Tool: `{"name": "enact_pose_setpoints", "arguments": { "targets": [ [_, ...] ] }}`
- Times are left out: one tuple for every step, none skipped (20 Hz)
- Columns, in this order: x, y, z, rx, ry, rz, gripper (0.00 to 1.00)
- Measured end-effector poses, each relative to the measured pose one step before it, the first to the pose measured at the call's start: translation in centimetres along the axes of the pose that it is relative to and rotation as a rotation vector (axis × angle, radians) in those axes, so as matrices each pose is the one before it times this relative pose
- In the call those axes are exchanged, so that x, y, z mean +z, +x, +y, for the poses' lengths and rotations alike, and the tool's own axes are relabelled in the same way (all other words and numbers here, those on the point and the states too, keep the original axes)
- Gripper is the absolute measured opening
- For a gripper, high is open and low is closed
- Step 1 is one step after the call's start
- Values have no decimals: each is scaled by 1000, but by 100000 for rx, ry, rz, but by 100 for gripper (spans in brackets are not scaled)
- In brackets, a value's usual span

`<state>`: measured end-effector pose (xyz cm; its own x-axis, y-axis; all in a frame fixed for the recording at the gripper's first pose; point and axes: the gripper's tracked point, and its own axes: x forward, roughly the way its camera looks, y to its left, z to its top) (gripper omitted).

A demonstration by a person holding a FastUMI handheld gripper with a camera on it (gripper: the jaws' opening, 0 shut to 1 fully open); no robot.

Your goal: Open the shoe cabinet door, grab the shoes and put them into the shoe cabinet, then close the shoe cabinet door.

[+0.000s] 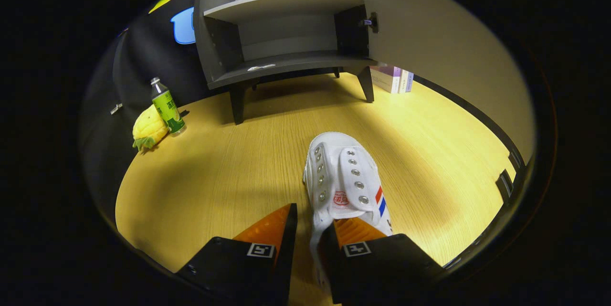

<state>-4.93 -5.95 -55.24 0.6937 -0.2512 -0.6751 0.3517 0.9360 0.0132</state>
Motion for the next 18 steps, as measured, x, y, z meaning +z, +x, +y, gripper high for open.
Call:
{"name": "enact_pose_setpoints", "arguments": {
  "targets": [
    [184, 104, 23, -531, -338, -494, 36],
    [76, 219, -40, -400, -565, -315, 36],
    [351, 750, 13, -450, -593, 26, 36],
    [-50, 52, 125, -223, -464, 145, 36],
    [-1, -42, 1, -85, -85, -13, 36],
    [11, -44, -12, -88, -146, 156, 36],
    [-11, -27, 7, -164, -430, 14, 36],
    [-38, -4, 13, -208, -739, 318, 36],
    [26, 195, -49, -363, -912, -321, 36],
    [284, -584, -822, -3797, -975, 691, 26],
    [-590, -254, -536, -126, 10, 20, 16],
    [-108, 894, 271, 734, 267, 805, 5],
    [483, -273, 400, 135, 187, -351, 5],
    [-42, -38, -48, 420, 285, 418, 5],
    [-63, 55, 78, 233, 464, 107, 5],
    [-62, -7, 63, 150, -297, 407, 6],
    [17, -34, -53, -186, -849, 246, 6],
    [-17, -105, -106, -379, -1268, 242, 6]
  ]
}}
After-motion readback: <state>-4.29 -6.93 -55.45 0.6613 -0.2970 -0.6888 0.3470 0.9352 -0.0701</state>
